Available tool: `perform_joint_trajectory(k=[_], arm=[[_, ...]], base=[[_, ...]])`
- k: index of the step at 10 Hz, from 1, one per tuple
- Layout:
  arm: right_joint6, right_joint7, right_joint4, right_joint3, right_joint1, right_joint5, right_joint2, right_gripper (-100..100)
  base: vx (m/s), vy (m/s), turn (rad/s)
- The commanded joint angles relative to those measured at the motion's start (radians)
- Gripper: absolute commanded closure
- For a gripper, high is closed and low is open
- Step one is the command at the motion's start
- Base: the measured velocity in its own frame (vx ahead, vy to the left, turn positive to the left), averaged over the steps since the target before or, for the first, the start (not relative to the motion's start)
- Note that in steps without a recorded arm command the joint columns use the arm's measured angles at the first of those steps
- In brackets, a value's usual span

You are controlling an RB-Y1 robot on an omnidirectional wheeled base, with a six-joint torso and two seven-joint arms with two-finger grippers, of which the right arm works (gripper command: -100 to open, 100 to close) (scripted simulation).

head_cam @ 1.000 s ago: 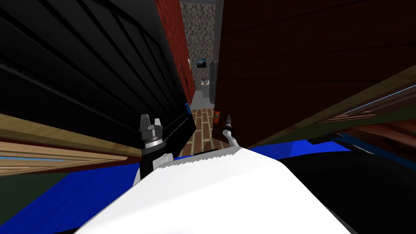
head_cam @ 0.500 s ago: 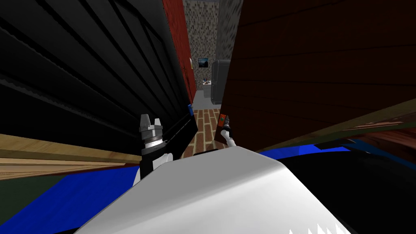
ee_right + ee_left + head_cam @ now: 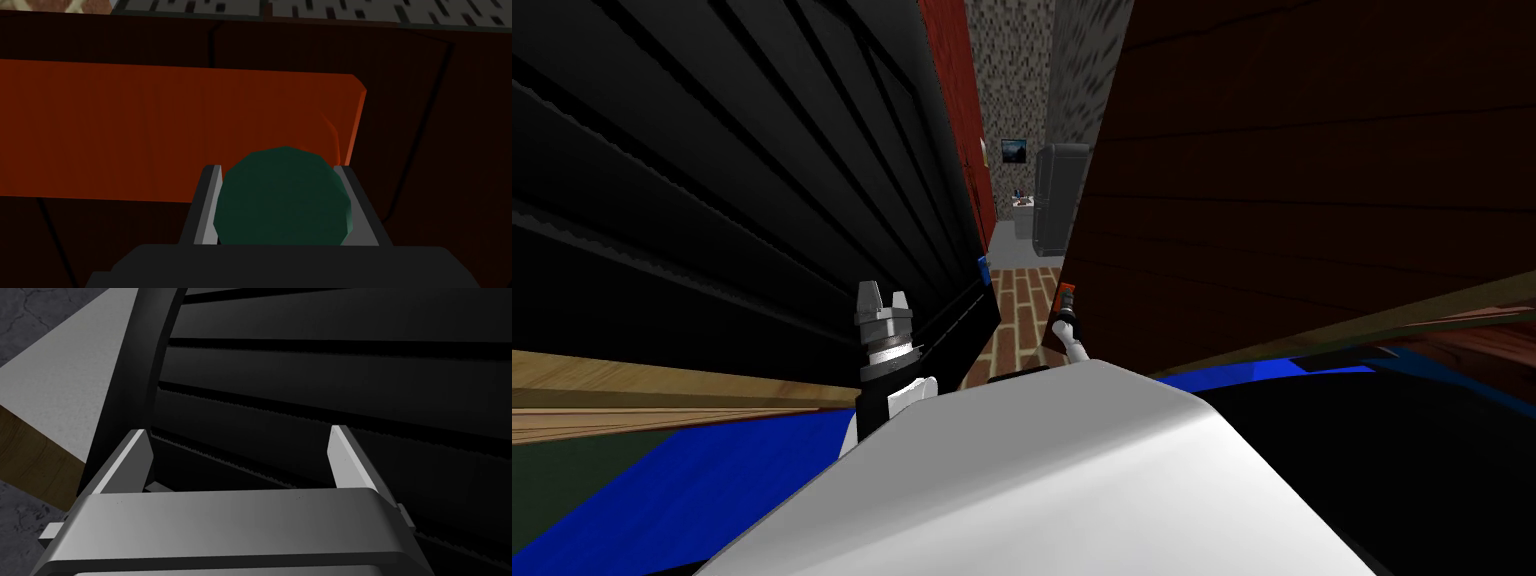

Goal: Push the door open

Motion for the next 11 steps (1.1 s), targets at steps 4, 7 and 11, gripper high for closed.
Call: perform_joint_trajectory(k=[4, 7, 11], arm=[[-0.003, 0.000, -0.003, -0.002, -0.002, 0.000, -0.003, 100], [-0.032, 0.023, 0.002, 0.000, -0.003, -0.029, -0.029, 100], [-0.071, 0.048, 0.004, -0.001, -0.005, -0.062, -0.051, 100]], base=[[-0.004, -0.004, 0.006], [0.141, -0.023, -0.051], [0.167, -0.055, -0.042]])
